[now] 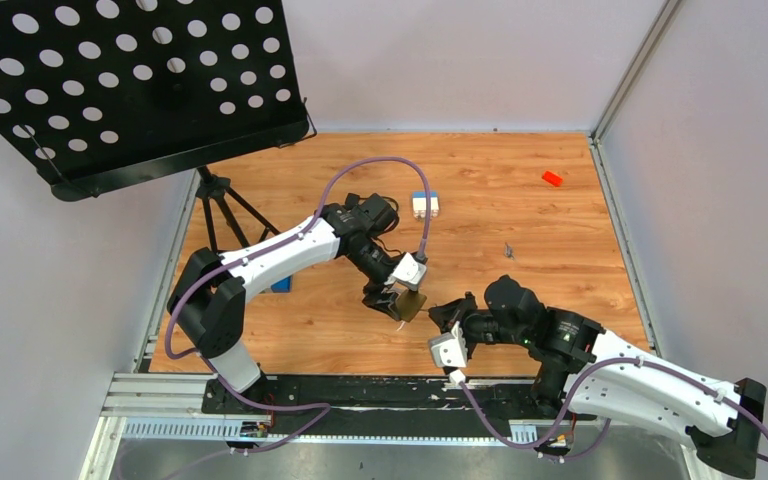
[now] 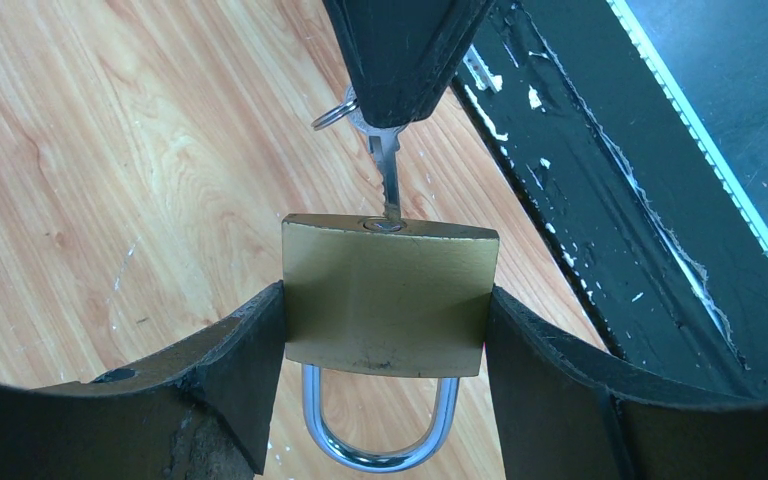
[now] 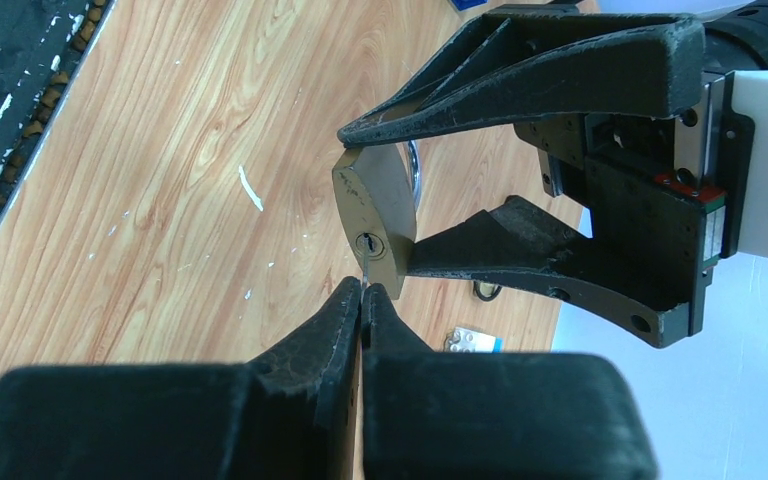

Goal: Unlock with the key

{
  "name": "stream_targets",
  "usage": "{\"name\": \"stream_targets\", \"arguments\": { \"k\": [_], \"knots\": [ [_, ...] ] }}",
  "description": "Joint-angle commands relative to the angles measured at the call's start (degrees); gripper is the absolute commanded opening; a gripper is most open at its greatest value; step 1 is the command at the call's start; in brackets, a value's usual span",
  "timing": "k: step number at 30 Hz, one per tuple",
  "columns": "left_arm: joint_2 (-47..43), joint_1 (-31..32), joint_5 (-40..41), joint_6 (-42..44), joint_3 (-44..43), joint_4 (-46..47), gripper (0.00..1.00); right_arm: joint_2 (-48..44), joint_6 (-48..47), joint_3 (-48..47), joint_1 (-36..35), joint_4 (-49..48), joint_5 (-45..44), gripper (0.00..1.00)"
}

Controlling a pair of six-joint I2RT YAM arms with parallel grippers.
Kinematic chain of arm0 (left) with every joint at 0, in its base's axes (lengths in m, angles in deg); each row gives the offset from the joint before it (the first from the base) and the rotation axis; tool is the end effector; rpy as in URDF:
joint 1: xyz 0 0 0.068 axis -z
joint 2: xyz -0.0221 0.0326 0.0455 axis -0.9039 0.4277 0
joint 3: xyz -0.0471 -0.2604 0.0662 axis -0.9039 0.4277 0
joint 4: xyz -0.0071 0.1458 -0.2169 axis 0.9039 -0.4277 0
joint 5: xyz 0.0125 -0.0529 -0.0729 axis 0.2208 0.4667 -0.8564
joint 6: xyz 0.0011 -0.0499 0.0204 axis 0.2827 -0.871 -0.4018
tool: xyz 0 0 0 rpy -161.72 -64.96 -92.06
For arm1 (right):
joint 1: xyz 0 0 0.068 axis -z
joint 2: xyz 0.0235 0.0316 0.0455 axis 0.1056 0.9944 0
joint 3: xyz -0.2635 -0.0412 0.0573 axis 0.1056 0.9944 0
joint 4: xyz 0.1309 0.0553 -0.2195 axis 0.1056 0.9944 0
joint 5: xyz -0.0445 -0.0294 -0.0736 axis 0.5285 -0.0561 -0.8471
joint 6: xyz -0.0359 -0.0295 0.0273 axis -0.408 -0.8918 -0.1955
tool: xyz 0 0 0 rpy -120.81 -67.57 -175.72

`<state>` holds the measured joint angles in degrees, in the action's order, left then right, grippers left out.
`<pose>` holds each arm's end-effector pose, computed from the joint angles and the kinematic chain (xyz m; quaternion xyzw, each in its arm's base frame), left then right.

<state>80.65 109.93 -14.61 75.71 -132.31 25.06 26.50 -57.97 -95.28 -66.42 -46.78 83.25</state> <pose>0.2070 -0.2495 0.2522 0.7569 0.4585 -0.4176 0.2064 0.0694 0.1403 0.2583 -0.8111 0.3173 0.0779 0.4852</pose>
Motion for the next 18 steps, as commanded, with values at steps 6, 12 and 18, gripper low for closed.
{"name": "stream_targets", "arguments": {
  "k": [6,12,18],
  "knots": [
    [-0.5,0.7,-4.5,-0.6,-2.9,0.7,0.00,0.2,-0.2,0.1,-0.7,-2.9,-0.8,0.00],
    [-0.3,0.8,-4.3,-0.5,-3.1,0.6,0.00,0.2,-0.4,0.2,-0.8,-2.8,-1.0,0.00],
    [-0.2,0.8,-4.1,-0.2,-3.0,0.6,0.00,-0.2,-0.6,0.3,-0.8,-1.6,-0.9,0.00]
  ]
}}
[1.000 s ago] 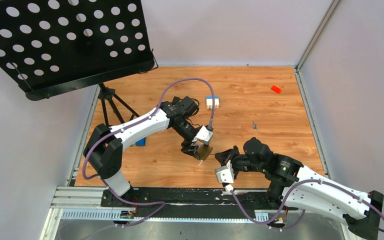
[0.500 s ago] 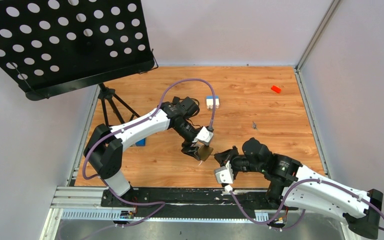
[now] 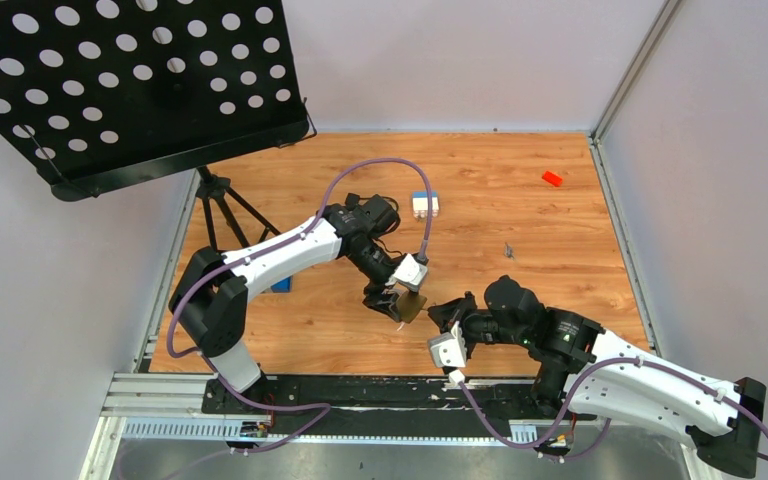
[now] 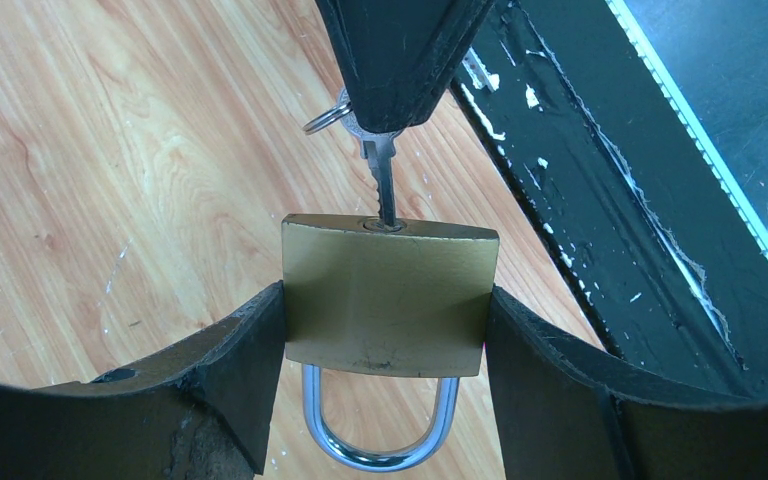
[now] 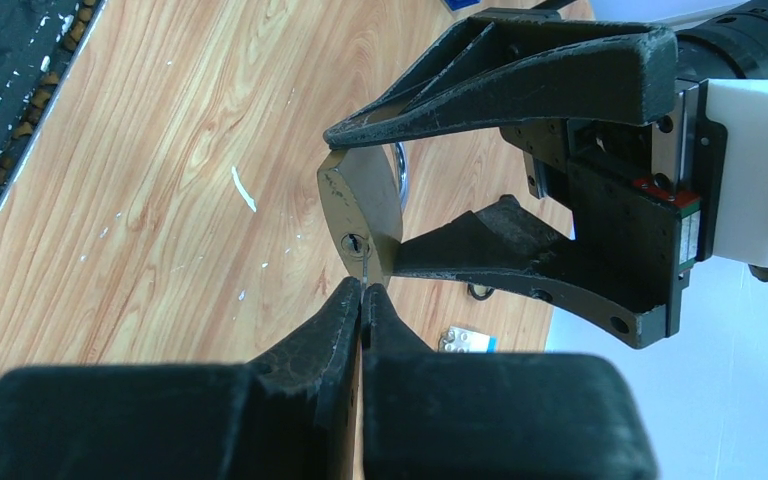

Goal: Unlock with the key

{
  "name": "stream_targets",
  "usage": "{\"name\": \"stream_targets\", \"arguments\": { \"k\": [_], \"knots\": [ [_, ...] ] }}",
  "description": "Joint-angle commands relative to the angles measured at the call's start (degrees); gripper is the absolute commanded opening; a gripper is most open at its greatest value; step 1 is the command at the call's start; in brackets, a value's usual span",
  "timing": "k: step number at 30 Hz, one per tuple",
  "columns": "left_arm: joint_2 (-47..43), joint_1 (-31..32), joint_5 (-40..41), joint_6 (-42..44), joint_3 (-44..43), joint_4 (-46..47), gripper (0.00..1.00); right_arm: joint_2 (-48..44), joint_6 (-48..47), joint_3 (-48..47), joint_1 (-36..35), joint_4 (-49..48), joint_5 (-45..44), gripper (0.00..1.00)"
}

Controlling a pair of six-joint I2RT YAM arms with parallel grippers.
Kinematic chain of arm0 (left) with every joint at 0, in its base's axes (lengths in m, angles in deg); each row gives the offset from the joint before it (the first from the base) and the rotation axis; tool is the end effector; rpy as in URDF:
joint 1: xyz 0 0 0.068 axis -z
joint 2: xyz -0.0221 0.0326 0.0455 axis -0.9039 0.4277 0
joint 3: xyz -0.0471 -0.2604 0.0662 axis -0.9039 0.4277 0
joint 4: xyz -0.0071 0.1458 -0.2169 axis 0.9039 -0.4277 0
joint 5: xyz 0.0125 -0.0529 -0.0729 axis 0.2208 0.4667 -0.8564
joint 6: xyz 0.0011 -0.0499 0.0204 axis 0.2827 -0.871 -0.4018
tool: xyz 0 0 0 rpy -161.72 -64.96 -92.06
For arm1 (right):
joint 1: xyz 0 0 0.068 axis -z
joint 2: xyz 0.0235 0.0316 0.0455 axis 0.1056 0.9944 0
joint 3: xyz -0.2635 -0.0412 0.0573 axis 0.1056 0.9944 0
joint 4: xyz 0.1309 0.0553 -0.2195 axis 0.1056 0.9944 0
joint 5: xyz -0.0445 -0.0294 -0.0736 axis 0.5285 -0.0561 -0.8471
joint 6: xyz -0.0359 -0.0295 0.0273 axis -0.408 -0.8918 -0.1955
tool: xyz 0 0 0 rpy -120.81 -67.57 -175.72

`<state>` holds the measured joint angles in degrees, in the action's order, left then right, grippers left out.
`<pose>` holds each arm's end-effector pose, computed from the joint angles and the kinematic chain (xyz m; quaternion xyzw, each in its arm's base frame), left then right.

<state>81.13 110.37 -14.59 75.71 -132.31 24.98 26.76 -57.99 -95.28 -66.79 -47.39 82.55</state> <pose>0.2058 -0.2518 0.2496 0.7579 0.4578 -0.4192 0.2006 0.0695 0.1417 0.2585 -0.8103 0.3166 0.0737 0.4876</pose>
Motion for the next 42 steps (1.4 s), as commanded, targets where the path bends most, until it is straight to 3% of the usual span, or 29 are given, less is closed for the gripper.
{"name": "stream_targets", "arguments": {
  "k": [1,42],
  "knots": [
    [-0.7,0.4,-4.1,-0.2,-3.0,0.7,0.00,-0.5,-0.7,0.4,-0.4,-0.8,-0.2,0.00],
    [-0.9,0.7,-3.6,-0.2,-3.0,0.7,0.00,-0.9,0.4,0.4,-0.5,-1.5,0.0,0.00]
  ]
}}
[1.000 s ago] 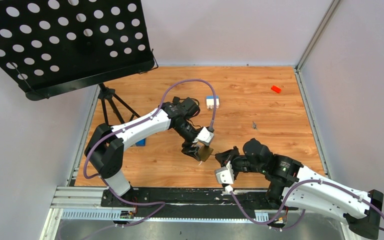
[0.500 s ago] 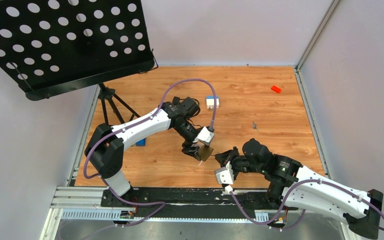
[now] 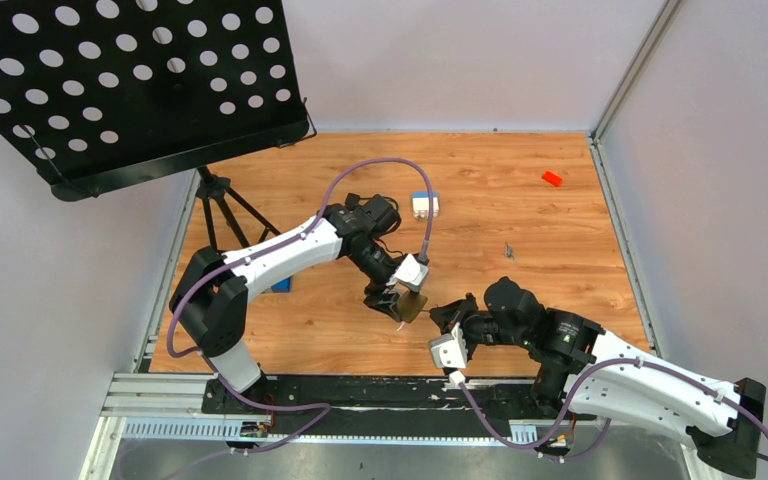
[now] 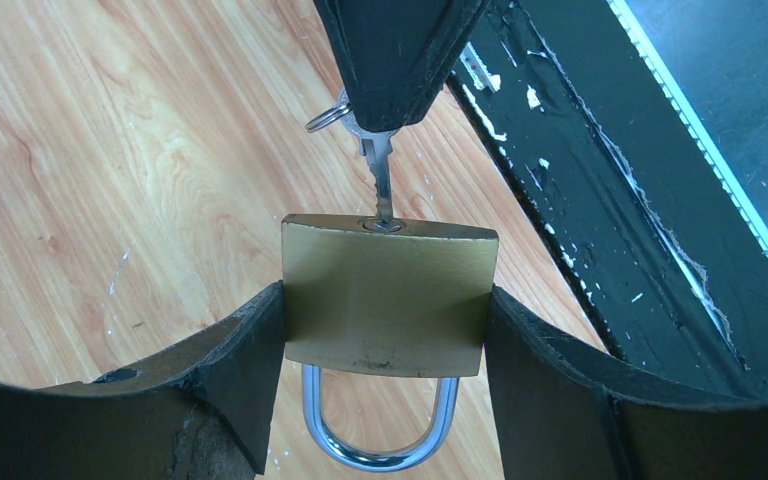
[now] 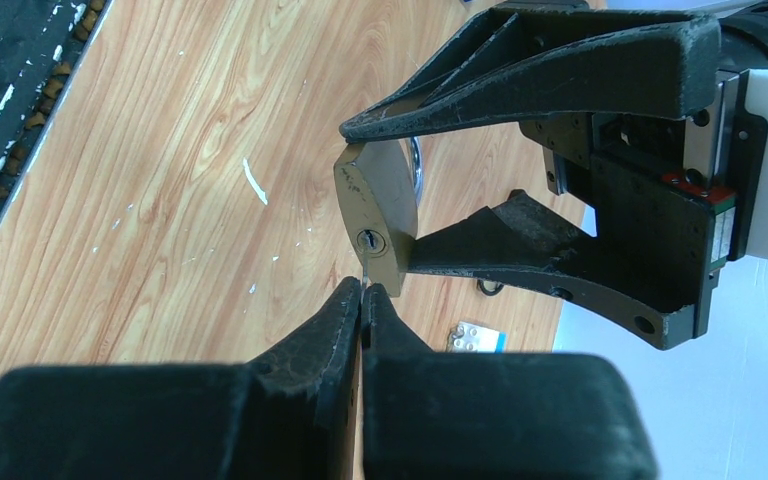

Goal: Unlock with the key

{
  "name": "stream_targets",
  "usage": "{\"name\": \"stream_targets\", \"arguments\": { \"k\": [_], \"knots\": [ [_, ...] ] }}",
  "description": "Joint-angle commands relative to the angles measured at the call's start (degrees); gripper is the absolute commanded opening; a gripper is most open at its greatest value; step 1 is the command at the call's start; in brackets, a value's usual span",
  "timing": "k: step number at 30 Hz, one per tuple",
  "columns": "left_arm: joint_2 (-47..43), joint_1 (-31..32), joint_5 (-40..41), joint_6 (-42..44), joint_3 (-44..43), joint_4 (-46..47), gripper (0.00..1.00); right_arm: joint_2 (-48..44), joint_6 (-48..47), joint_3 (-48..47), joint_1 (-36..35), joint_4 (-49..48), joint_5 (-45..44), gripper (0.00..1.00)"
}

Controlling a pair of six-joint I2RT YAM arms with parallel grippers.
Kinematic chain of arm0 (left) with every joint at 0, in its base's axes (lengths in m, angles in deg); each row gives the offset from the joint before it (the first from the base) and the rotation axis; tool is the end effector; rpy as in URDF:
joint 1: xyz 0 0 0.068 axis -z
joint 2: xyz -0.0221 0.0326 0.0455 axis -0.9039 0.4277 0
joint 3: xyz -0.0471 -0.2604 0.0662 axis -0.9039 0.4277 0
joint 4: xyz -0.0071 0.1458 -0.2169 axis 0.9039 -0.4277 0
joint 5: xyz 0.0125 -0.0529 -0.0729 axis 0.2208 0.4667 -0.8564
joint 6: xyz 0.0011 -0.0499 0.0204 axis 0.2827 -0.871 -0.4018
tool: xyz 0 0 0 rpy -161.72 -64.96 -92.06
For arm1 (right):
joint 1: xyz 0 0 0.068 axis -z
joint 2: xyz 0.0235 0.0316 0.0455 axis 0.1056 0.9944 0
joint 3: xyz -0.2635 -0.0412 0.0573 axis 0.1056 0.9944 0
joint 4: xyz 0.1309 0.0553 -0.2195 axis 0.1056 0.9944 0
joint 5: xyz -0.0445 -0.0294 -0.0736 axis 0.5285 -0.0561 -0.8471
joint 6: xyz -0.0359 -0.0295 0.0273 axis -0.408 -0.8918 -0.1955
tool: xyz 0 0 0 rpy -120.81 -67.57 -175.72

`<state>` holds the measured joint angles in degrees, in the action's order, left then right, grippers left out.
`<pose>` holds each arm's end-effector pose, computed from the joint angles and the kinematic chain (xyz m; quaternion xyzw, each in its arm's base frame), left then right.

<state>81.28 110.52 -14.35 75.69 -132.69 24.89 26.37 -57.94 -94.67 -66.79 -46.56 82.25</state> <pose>0.2060 -0.2531 0.2505 0.7592 0.4572 -0.4174 0.2008 0.0687 0.1398 0.2545 -0.8134 0.3210 0.0727 0.4796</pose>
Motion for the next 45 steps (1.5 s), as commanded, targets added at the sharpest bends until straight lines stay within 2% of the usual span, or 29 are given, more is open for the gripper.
{"name": "stream_targets", "arguments": {
  "k": [1,20,45],
  "knots": [
    [-1.0,0.6,-3.9,-0.1,-2.6,0.7,0.00,-0.6,0.3,-0.2,-0.5,-2.5,0.2,0.00],
    [-0.9,0.8,-4.3,0.2,-2.8,0.3,0.00,0.1,0.0,0.2,-0.7,-3.0,-0.1,0.00],
    [-0.7,0.8,-4.5,-1.9,-2.4,2.3,0.00,1.5,-2.3,1.5,-3.6,-4.9,-5.7,0.00]
  ]
}}
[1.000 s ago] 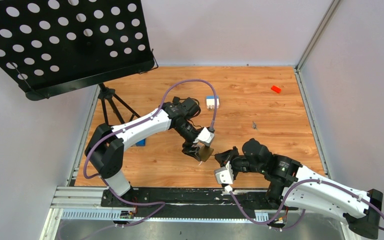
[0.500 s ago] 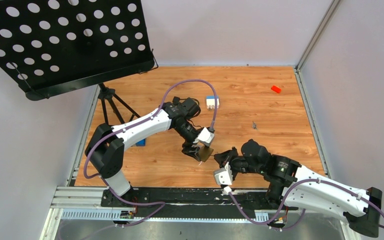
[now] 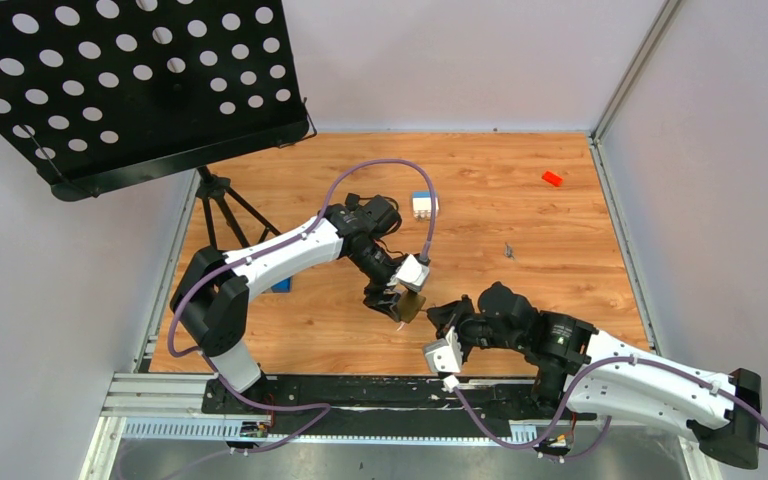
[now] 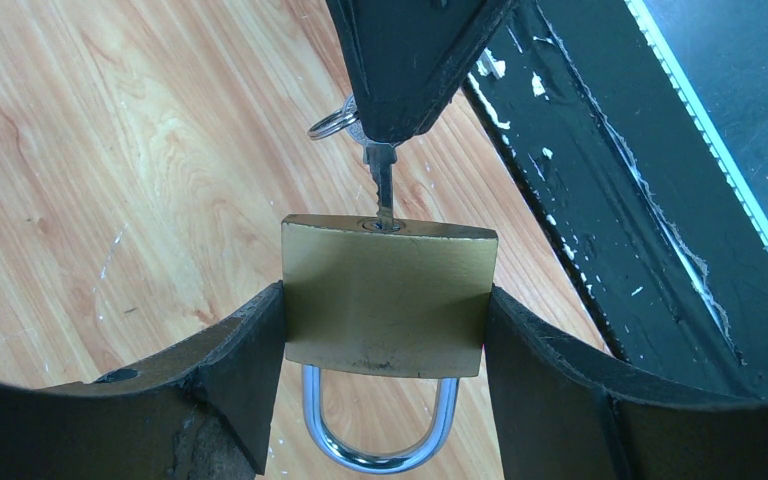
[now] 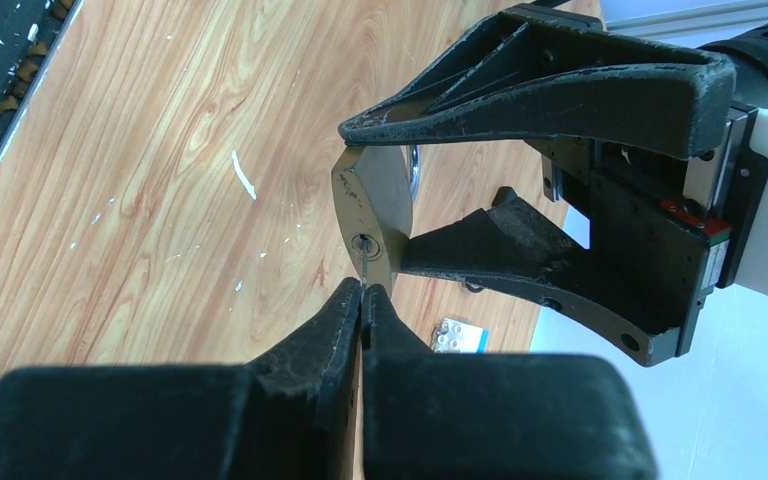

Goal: Unlock with the key

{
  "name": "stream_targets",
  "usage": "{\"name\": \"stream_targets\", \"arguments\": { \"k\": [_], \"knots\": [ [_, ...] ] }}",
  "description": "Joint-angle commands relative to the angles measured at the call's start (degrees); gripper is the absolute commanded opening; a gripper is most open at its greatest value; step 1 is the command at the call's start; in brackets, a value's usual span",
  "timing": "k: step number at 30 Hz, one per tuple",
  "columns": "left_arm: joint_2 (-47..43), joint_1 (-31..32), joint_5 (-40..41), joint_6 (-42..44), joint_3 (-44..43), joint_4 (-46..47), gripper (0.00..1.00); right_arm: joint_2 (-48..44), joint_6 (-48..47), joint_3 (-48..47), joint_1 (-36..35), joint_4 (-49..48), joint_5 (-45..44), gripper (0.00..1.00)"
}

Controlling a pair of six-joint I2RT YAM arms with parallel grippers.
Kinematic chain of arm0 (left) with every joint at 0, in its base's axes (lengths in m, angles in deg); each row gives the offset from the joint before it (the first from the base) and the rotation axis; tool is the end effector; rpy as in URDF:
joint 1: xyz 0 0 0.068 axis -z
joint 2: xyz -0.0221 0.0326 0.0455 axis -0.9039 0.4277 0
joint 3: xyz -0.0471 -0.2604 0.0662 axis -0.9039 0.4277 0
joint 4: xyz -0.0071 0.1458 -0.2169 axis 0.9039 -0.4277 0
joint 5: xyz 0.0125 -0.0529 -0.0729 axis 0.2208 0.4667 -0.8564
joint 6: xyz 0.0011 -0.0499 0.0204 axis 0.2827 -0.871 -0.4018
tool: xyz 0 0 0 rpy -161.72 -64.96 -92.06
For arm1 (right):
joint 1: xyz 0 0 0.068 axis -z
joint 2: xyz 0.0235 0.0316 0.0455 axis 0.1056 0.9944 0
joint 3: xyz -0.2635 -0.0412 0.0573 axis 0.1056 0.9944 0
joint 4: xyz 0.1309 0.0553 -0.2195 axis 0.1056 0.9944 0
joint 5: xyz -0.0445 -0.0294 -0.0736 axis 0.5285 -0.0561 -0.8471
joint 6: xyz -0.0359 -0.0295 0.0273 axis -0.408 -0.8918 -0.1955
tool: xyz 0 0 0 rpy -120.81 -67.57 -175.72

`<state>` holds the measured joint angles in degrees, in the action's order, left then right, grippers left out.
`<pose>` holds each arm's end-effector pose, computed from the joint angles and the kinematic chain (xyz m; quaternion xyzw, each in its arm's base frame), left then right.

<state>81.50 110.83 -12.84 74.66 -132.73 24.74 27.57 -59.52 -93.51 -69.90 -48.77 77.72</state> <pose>0.2054 -0.2542 0.2487 0.7596 0.4680 -0.4086 0.1927 0.0657 0.1467 0.2479 -0.8223 0.3064 0.0446 0.4774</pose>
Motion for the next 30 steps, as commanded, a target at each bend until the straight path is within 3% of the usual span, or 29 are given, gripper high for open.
{"name": "stream_targets", "arguments": {
  "k": [1,16,24,30],
  "knots": [
    [-0.9,0.5,-6.0,-0.8,-2.3,2.4,0.00,0.4,-0.8,0.3,-0.4,-2.7,-1.3,0.00],
    [-1.3,0.8,-6.1,-1.0,-2.3,2.5,0.00,0.5,-0.8,0.5,-0.5,-3.1,-1.4,0.00],
    [-2.8,0.8,-6.7,-7.0,-0.1,9.4,0.00,-0.7,-0.1,2.3,-0.5,-5.6,-2.8,0.00],
    [-3.5,0.8,-8.4,-6.6,1.0,10.8,0.00,-3.6,0.3,4.2,-0.5,-8.7,-4.2,0.00]
  ]
}}
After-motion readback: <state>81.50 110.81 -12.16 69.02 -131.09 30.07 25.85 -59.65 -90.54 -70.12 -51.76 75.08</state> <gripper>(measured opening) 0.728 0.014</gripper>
